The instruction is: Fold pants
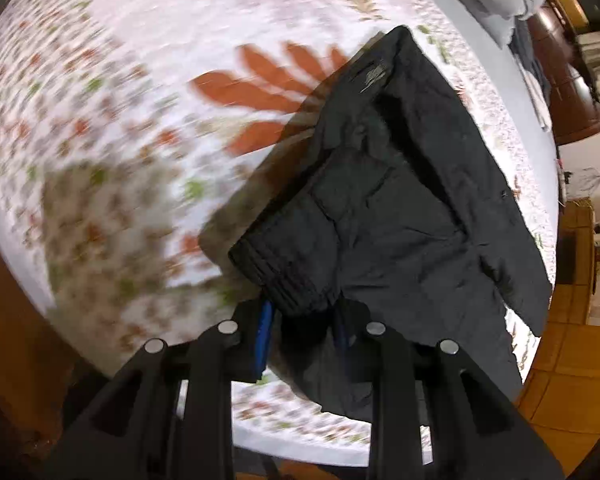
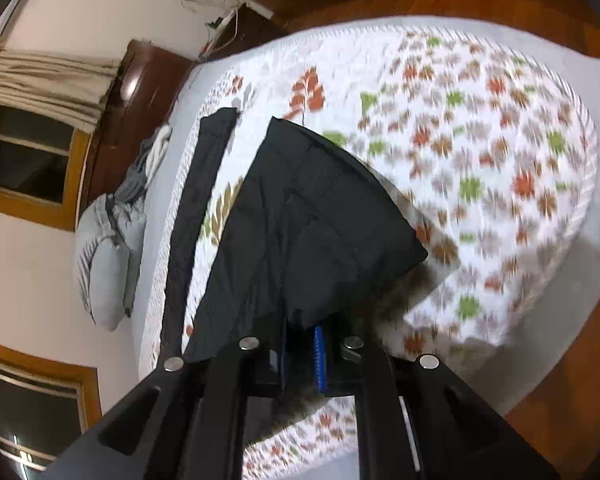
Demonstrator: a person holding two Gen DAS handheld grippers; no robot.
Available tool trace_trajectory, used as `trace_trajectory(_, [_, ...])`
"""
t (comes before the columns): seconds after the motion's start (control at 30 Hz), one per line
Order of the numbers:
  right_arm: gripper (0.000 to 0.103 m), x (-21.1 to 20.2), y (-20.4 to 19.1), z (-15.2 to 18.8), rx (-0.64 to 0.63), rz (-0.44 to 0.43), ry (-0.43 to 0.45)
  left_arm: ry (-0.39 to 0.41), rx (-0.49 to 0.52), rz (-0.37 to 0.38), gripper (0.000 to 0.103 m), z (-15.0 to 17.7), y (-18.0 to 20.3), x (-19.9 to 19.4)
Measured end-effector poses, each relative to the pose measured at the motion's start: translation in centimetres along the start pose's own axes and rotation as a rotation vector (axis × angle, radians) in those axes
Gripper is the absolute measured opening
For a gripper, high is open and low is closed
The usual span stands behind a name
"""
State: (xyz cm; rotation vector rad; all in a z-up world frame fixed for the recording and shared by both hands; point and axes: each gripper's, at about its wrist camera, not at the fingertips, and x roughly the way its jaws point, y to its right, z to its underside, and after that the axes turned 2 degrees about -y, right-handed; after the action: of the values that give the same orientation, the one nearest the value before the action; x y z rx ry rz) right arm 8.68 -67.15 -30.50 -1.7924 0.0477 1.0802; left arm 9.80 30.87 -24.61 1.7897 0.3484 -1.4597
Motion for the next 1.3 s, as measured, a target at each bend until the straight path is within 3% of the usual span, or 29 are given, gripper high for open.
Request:
trace_trajectory(0.13, [0.011, 1.5, 0.5, 0.6, -0.038, 0.082, -0.045, 0.002, -0.007, -0.006, 0.031, 0.0, -1.4, 0.7])
trace_trajectory(0.2, [0.016, 2.6, 0.7, 0.5, -0.060, 0.138, -0.065, 0.003, -0.001, -0.009, 0.044, -0.1, -1.5, 1.3])
trace_trajectory(0.27, [0.020, 2.8, 0.3, 0.4, -0.086, 0.162, -0.091, -0.007, 0.053, -0.013, 0.048, -0.2, -1.0, 1.4])
trace_trajectory(0.3, [0.031, 2.6, 0.1, 0.3, -0.089, 0.162, -0.102, -0.009, 0.066, -0.022, 0.065, -0.3, -0.8, 1.0])
trace_trajectory(0.37, [0.049, 0.8, -0.8, -0.2, -0.112, 0.186, -0.083, 0.025, 0.083, -0.117, 0.092, 0.0, -0.8, -1.0])
trace_trajectory(0.43, [0.060, -1.3, -1.4, -1.1, -0.160, 0.256, -0.053, 0.085, 0.136, -0.150, 0.091, -0.1, -0.7, -3.3])
trace_trajectory(0.53, [0.060, -3.5, -3.1, -2.5, -0.219, 0.311, -0.029, 0.132, 0.197, -0.098, 0.091, -2.1, 0.5, -6.0])
trace_trajectory(0.63, [0.065, -3.6, -6.7, -4.3, -0.265, 0.266, -0.040, 0.172, 0.280, -0.001, 0.094, -6.5, 3.8, -7.0])
trace_trajectory(0.7, [0.079, -2.3, -9.7, -5.3, -0.287, 0.221, -0.053, 0.170, 0.338, 0.056, 0.095, -9.9, 6.3, -6.3])
trace_trajectory(0.87, [0.080, 5.6, -19.0, -7.1, -0.356, 0.127, -0.148, 0.055, 0.395, 0.092, 0.095, -18.5, 11.8, 0.0])
trace_trajectory(0.97, [0.081, 11.0, -23.3, -7.6, -0.407, 0.141, -0.203, 0.031, 0.392, 0.086, 0.095, -22.0, 12.4, 3.0])
trace_trajectory(1.13, [0.082, 18.3, -28.5, -9.4, -0.455, 0.134, -0.265, -0.036, 0.395, 0.128, 0.095, -25.5, 13.7, 6.9])
trace_trajectory(1.3, [0.082, 23.7, -32.5, -11.5, -0.538, 0.164, -0.310, -0.114, 0.449, 0.098, 0.093, -26.7, 15.0, 10.0])
